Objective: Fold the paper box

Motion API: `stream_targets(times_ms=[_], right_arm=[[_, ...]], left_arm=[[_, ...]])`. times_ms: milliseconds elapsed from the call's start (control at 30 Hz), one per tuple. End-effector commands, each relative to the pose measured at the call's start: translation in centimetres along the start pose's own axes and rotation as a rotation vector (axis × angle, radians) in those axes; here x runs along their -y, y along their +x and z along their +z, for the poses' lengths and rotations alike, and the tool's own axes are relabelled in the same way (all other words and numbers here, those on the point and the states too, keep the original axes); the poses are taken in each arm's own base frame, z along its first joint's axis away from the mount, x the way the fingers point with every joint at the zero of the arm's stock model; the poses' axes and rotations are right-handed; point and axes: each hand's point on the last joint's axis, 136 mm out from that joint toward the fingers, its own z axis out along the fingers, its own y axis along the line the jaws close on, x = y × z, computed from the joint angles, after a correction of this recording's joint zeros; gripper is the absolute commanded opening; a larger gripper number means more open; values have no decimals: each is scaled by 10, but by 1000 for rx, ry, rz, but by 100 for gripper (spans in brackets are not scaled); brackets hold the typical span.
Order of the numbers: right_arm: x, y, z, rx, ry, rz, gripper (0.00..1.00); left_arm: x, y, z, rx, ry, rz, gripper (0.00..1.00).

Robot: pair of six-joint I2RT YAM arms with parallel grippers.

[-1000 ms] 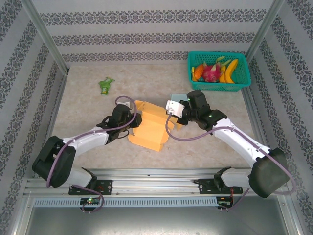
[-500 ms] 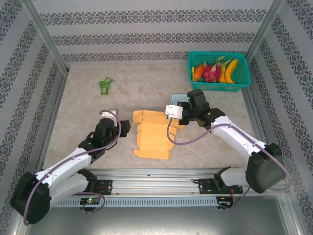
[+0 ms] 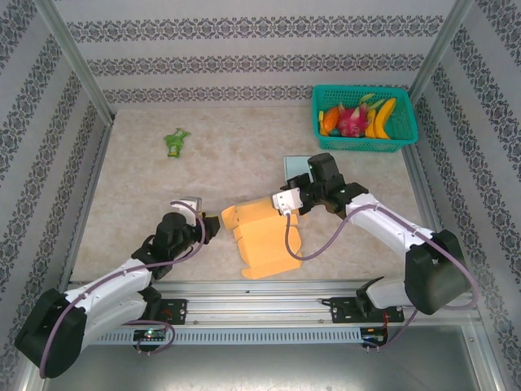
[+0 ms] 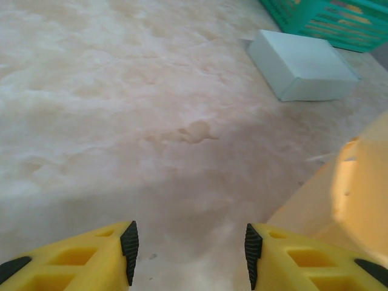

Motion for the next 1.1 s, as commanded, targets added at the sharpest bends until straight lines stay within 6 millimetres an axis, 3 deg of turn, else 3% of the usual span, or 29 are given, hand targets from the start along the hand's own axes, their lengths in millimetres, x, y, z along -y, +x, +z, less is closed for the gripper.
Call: stream_targets(times_ms=[0, 300, 567, 767, 1067], right_arm=[[7, -6, 7, 34, 65, -95, 0], [-1, 6, 20, 20, 60, -117, 0], [-1, 11, 26, 19, 92, -123, 0], [-6, 13, 28, 16, 128, -169, 0], [-15, 13, 30, -33, 154, -296, 0]], left_arm=[[27, -14, -3, 78, 132, 76, 53], [22, 1, 7, 38, 109, 97, 53], [42, 13, 5, 17, 164, 151, 55], [37, 24, 9, -11, 118, 178, 56], [42, 24, 14, -16, 116, 189, 57]])
